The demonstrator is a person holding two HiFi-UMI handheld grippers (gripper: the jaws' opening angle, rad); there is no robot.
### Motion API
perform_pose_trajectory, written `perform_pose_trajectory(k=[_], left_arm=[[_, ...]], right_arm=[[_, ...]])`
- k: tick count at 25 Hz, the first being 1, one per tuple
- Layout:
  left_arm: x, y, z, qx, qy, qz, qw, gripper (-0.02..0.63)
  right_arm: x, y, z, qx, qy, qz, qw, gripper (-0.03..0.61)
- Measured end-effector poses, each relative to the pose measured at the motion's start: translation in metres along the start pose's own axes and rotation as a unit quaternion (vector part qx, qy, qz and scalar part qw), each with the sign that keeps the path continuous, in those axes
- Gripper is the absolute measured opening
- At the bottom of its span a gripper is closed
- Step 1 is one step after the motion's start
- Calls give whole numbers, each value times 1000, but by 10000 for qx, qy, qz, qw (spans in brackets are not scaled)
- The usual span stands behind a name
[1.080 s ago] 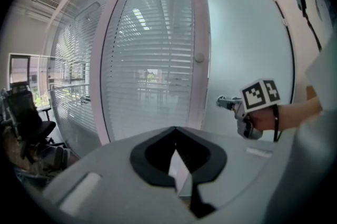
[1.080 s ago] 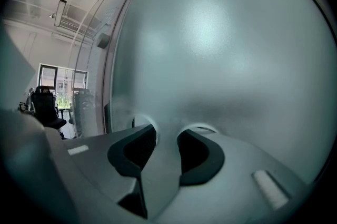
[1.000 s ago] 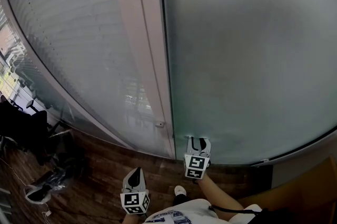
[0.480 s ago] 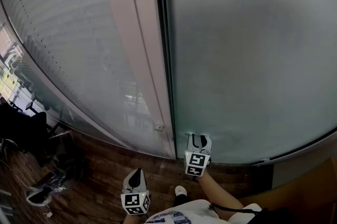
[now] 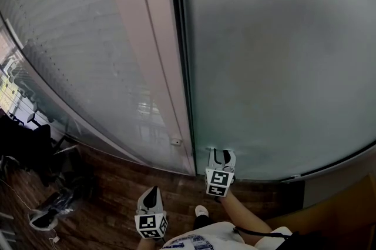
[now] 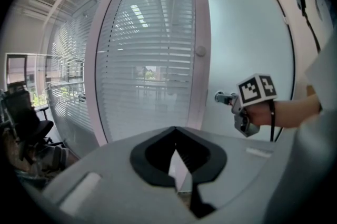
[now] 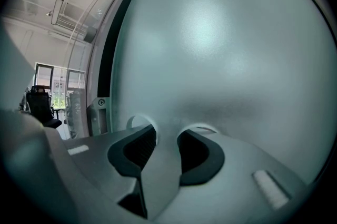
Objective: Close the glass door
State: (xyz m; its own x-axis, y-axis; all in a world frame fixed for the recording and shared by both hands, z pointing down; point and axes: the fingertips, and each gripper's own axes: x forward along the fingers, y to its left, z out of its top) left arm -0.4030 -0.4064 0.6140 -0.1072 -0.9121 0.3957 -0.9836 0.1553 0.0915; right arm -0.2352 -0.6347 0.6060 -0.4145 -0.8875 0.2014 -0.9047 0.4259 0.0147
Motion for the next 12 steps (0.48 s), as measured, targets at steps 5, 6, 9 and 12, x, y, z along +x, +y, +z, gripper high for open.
perform_pose_trajectory(k=[5, 6, 9, 12], left_arm=[[-4, 2, -5, 0, 31, 18, 10000, 2], [-5, 3, -5, 1, 32, 19, 10000, 2], [-8, 3, -6, 4, 32, 22, 10000, 2], [-11, 5, -6, 4, 19, 29, 10000, 2]], right_arm=[[0, 0, -1, 5, 0, -8, 10000, 121], [0, 0, -1, 7, 0, -8, 10000, 121], [1, -1, -1, 8, 4, -9, 10000, 121], [1, -1, -1, 5, 12, -11, 10000, 121]])
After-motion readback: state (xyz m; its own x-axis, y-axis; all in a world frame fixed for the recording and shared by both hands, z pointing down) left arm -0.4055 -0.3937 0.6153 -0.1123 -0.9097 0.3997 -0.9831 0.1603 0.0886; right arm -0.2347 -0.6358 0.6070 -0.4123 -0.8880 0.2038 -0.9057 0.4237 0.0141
